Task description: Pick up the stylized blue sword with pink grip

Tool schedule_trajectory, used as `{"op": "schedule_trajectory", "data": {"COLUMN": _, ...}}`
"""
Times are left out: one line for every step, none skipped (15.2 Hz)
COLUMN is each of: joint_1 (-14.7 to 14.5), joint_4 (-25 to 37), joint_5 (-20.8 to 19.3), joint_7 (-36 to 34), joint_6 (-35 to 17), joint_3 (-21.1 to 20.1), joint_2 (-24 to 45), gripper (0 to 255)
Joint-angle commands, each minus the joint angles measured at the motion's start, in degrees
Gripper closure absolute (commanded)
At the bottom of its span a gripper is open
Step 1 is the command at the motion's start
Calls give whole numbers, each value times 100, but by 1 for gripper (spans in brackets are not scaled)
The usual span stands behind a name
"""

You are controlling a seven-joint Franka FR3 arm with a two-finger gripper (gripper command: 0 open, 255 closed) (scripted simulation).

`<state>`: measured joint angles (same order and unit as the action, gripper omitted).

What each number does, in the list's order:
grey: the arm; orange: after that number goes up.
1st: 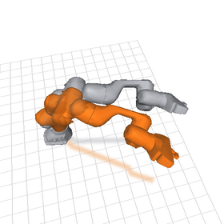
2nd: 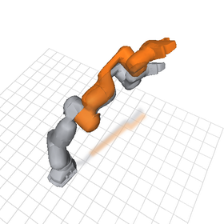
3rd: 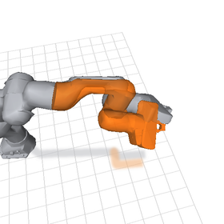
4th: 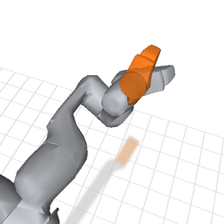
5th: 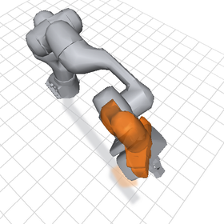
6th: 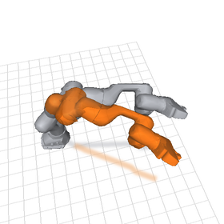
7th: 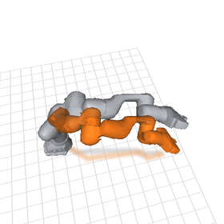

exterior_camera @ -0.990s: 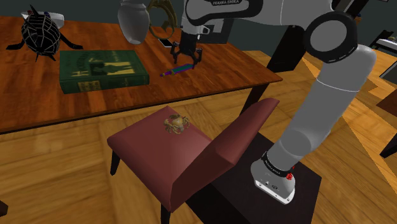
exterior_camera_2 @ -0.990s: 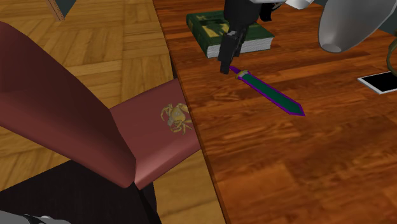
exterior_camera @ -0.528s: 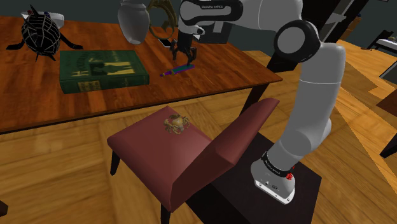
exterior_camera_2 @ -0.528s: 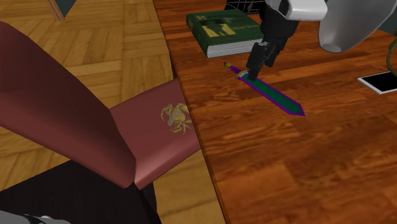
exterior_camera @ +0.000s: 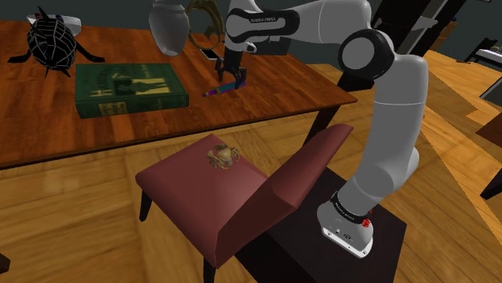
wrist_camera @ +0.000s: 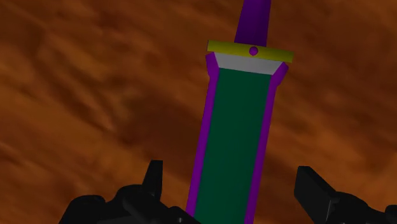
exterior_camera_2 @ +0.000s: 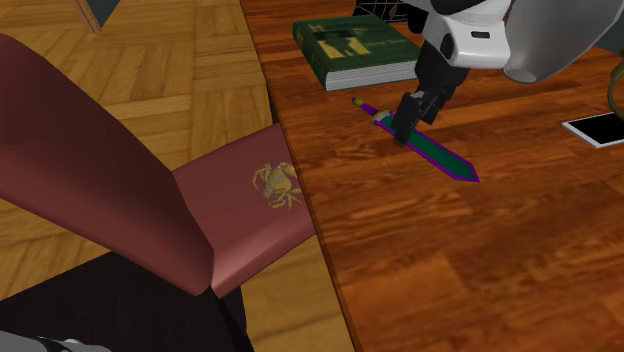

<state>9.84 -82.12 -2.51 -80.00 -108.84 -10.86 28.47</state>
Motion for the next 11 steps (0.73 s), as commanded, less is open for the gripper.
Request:
{"op": "schedule_trajectory", "data": {"joint_1": -3, "joint_4": -90, "joint_5": -3, "joint_7": -8, "joint_6": -103, "joint_3": 0, "joint_2": 10, "gripper": 0}}
{"op": "schedule_trajectory", "data": {"joint_1": -3, "joint_4": -89, "joint_5": -3, "joint_7": -8, "joint_6": -102, "joint_3": 0, "joint_2": 11, "gripper": 0}}
{"op": "schedule_trajectory", "data": {"joint_1": -4, "joint_4": -102, "joint_5": -3, "joint_7": -10, "joint_6": -112, "joint_3": 0, "joint_2": 7, "gripper": 255}}
{"op": "schedule_trajectory", "data": {"joint_1": -6, "joint_4": -92, "joint_5": -4, "joint_7": -11, "joint_6": -108, "joint_3": 0, "joint_2": 12, "gripper": 255}}
{"op": "schedule_trajectory", "data": {"joint_1": -7, "joint_4": -92, "joint_5": -4, "joint_7": -12, "joint_6": -106, "joint_3": -1, "joint_2": 12, "gripper": 255}}
{"op": "schedule_trajectory", "data": {"joint_1": -6, "joint_4": -92, "joint_5": -4, "joint_7": -12, "joint_6": -106, "joint_3": -1, "joint_2": 11, "gripper": 255}}
{"op": "schedule_trajectory", "data": {"joint_1": -6, "joint_4": -93, "joint_5": -4, "joint_7": -12, "joint_6": -107, "joint_3": -1, "joint_2": 11, "gripper": 255}}
{"op": "schedule_trajectory", "data": {"joint_1": -6, "joint_4": -94, "joint_5": -4, "joint_7": -12, "joint_6": -107, "joint_3": -1, "joint_2": 11, "gripper": 255}}
{"op": "schedule_trajectory", "data": {"joint_1": -6, "joint_4": -94, "joint_5": -4, "joint_7": -12, "joint_6": -107, "joint_3": -1, "joint_2": 11, "gripper": 255}}
{"op": "schedule_trajectory", "data": {"joint_1": -7, "joint_4": -94, "joint_5": -4, "joint_7": -13, "joint_6": -107, "joint_3": -1, "joint_2": 10, "gripper": 255}}
{"op": "schedule_trajectory", "data": {"joint_1": -7, "joint_4": -93, "joint_5": -4, "joint_7": -13, "joint_6": -107, "joint_3": -1, "joint_2": 11, "gripper": 255}}
